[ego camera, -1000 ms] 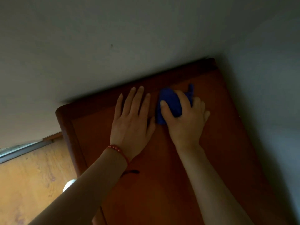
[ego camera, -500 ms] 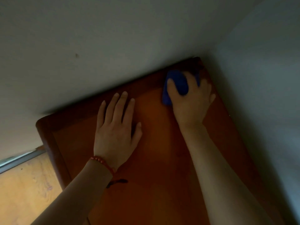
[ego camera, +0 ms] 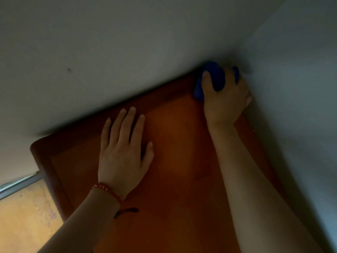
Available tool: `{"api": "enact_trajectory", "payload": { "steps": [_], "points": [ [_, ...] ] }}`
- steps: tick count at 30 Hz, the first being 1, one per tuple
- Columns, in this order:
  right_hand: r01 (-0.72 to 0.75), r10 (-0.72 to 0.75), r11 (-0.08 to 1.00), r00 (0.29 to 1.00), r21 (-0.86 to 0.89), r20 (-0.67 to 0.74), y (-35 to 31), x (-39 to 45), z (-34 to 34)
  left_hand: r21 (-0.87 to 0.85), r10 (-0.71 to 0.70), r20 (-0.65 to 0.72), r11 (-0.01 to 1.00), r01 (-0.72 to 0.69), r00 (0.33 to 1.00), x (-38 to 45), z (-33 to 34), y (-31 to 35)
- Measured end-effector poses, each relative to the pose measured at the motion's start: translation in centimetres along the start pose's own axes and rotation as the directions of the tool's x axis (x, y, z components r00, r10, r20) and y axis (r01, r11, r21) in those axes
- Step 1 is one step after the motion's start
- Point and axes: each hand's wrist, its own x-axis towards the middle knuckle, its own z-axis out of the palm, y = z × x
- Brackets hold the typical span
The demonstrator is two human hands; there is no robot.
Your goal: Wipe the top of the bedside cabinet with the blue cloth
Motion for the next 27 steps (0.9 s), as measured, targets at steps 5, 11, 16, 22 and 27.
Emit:
{"api": "enact_trajectory", "payload": {
  "steps": [5, 11, 16, 22, 27],
  "points": [
    [-0.005, 0.004, 0.999, 1.0, -0.032, -0.011, 1.5, -2.6, -1.0, -0.015, 0.001, -0.016, 1.0, -0.001, 1.0, 0.0, 0.0, 0.1],
    [-0.002, 0.002, 1.0, 1.0, -0.025, -0.003, 1.1, 0.3, -0.3, -0.008, 0.005, -0.01, 1.0, -0.005, 1.0, -0.1, 0.0, -0.1],
    [-0.085, 0.084, 0.994, 0.996, -0.068, -0.026, 3.3, -2.9, -2.6, -0.022, 0.005, 0.001, 1.0, -0.005, 1.0, -0.1, 0.0, 0.0],
    [-0.154, 0.155, 0.982, 0.988, -0.107, 0.008, 3.3, -4.3, -3.8, -0.047, 0.016, 0.007, 0.999, -0.015, 1.0, -0.3, 0.1, -0.1],
    [-0.049, 0.05, 0.996, 0.999, -0.069, 0.014, 2.7, -5.3, -5.8, -0.121, 0.051, 0.088, 0.992, -0.04, 0.995, -0.3, -0.8, -0.5]
  ]
}}
